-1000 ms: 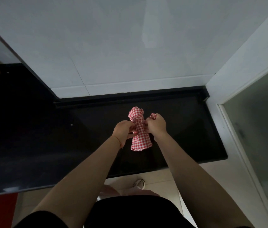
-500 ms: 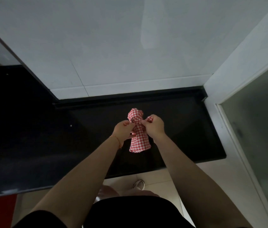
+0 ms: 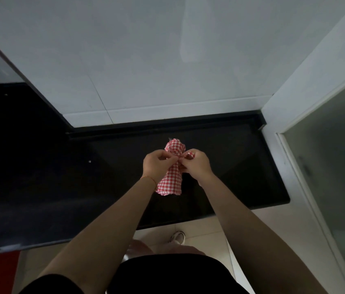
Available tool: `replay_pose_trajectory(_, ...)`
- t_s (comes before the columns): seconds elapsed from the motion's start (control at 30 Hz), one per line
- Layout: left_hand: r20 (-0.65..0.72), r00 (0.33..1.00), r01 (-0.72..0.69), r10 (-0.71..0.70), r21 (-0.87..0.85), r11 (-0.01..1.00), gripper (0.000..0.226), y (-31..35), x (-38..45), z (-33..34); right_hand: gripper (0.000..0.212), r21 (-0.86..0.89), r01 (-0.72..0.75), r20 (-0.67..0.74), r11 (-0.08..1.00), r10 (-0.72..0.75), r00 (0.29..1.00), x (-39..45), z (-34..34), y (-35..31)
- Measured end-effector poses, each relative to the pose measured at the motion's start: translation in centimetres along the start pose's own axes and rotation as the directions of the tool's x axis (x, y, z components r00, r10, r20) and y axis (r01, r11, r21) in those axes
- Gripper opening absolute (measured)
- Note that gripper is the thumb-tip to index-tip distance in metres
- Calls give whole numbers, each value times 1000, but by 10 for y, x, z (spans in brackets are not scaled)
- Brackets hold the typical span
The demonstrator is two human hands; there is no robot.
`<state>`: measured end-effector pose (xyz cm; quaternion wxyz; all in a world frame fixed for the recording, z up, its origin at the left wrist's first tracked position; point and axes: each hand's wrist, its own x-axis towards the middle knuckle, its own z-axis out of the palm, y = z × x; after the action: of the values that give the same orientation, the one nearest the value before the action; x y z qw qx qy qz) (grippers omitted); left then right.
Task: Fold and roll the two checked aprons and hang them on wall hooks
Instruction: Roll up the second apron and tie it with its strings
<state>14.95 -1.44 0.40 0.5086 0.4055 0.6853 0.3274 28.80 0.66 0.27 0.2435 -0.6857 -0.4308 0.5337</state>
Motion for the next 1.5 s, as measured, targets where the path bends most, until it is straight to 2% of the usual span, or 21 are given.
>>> replay_pose_trajectory(0.1, 5, 1000, 22, -21, -79, 997, 18, -5, 1, -1, 9, -14, 3, 28, 1000, -2, 1000, -3, -5, -1)
replay_pose_trajectory(0.17, -22, 1000, 7, -10, -98, 995, 18, -6, 1, -1, 9, -39, 29, 20, 999, -28, 999, -4, -6, 0)
replay_pose_trajectory(0.3, -66, 998, -26, 21, -87, 996, 22, -1, 4, 2, 10, -265, 196, 13, 944, -200, 980, -3, -5, -2)
replay_pose_trajectory(0.37, -33, 999, -14, 12, -85, 996, 27, 2, 5, 3, 12, -339, 238, 45, 910, -237, 970, -4, -4, -6)
replay_pose_trajectory(0.57, 53, 999, -7, 8, -18, 1000, 18, 6, 12, 0, 16, -444, 279, 89, 852, -268, 959, -4, -2, -13)
replay_pose_trajectory(0.67, 94, 995, -43, 38, 51, 998, 19, 10, 15, 0, 19, -528, 348, 96, 775, -353, 931, -5, -1, -16)
replay_pose_trajectory(0.77, 139, 990, -46, 31, 106, 993, 19, 13, 17, 0, 17, -614, 455, 98, 645, -510, 855, -4, -1, -15)
replay_pose_trajectory(0.9, 221, 975, -50, 21, 124, 991, 19, 16, 16, -3, 13, -587, 434, 16, 683, -526, 850, 2, -5, -14)
replay_pose_trajectory(0.97, 228, 973, -62, 31, 133, 989, 18, 17, 15, -3, 14, -594, 423, 25, 685, -509, 860, 4, -5, -18)
replay_pose_trajectory(1.13, 137, 990, -33, 16, 122, 992, 22, 18, 13, 2, 7, -375, 349, 47, 859, -359, 932, 2, -7, -30)
replay_pose_trajectory(1.2, 116, 993, -21, 11, 89, 996, 19, 17, 12, 6, 20, -311, 368, 16, 877, -382, 924, 2, -7, -36)
replay_pose_trajectory(1.27, 113, 994, -6, -2, 71, 997, 19, 17, 12, 7, 49, -246, 382, -110, 891, -417, 902, 1, -8, -42)
replay_pose_trajectory(1.3, 113, 994, 1, -9, 68, 998, 19, 17, 14, 7, 55, -248, 384, -192, 889, -434, 880, 1, -10, -44)
replay_pose_trajectory(1.33, 115, 993, 7, -14, 61, 998, 19, 17, 14, 6, 51, -273, 381, -243, 883, -447, 861, 1, -12, -45)
replay_pose_trajectory(1.37, 118, 993, 19, -24, 45, 999, 19, 17, 15, 4, 41, -329, 370, -229, 869, -454, 861, 1, -14, -43)
replay_pose_trajectory(1.43, 144, 988, 54, -52, -9, 998, 19, 16, 16, 0, 19, -486, 376, -41, 789, -450, 892, 2, -15, -35)
replay_pose_trajectory(1.5, 178, 982, 66, -60, -28, 997, 19, 16, 15, -1, 11, -549, 400, 107, 734, -413, 905, 1, -12, -28)
